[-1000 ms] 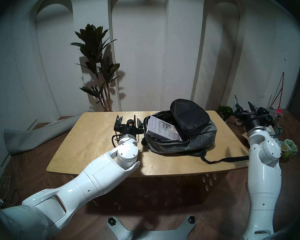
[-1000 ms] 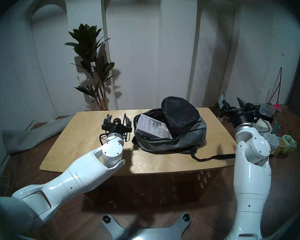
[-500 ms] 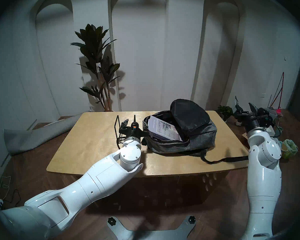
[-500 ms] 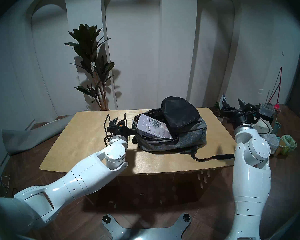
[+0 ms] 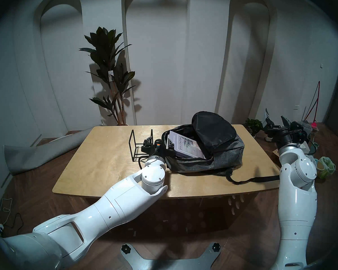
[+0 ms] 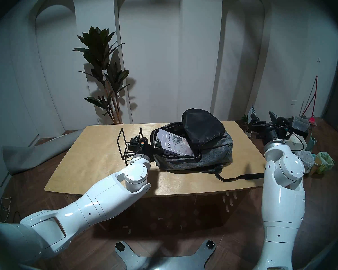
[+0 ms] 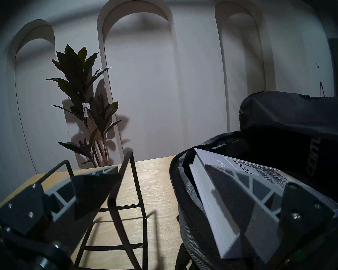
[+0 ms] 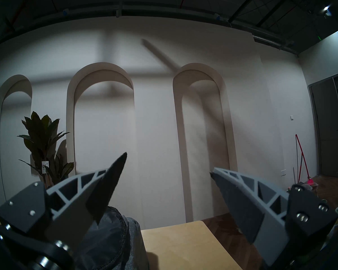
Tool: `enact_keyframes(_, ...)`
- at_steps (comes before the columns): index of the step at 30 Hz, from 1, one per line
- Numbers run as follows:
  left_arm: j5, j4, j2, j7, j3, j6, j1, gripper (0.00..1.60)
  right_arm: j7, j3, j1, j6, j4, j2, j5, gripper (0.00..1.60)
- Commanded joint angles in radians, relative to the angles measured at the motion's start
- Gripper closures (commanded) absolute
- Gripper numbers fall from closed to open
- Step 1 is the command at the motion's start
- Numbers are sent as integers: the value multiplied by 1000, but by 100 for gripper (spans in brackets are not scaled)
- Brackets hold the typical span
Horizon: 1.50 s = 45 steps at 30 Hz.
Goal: Put the book into the bag and close the bag
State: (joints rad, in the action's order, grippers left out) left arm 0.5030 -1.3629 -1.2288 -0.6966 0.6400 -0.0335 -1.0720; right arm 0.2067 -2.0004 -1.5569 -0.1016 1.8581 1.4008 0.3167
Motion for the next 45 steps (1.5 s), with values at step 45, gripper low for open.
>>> enact_keyframes(45, 17, -3, 43, 86, 12, -33, 3, 0, -59, 78, 10, -1, 62, 34, -51, 0)
